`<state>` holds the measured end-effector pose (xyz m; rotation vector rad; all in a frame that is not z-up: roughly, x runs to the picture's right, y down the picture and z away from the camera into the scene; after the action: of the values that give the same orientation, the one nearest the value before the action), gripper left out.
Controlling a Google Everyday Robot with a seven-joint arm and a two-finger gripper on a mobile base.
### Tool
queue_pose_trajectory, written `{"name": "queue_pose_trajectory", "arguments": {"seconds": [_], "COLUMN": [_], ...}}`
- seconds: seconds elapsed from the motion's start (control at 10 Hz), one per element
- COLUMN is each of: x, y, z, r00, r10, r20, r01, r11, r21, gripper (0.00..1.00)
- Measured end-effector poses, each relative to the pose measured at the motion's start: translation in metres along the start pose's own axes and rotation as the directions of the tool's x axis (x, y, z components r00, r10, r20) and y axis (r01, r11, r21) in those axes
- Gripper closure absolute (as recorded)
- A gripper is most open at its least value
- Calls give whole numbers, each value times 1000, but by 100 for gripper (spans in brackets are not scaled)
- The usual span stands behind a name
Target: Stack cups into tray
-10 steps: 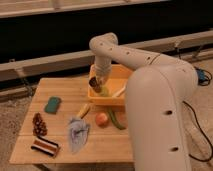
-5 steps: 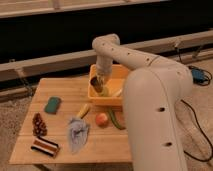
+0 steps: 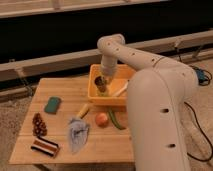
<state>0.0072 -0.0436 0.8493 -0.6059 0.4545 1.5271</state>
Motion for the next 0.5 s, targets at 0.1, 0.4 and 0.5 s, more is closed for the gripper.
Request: {"name": "queue_pose_trajectory", "arguments": {"seconds": [0.1, 0.4, 0.5], "x": [-1, -2, -2], "y": [1, 3, 4], "z": [2, 9, 11], "r00": [1000, 1000, 1000], "r10": [0, -1, -2], "r20": [-2, -7, -7], "r01": [0, 1, 2], "r11": [1000, 1000, 1000], "r21": [0, 0, 0], "gripper": [100, 100, 100]}}
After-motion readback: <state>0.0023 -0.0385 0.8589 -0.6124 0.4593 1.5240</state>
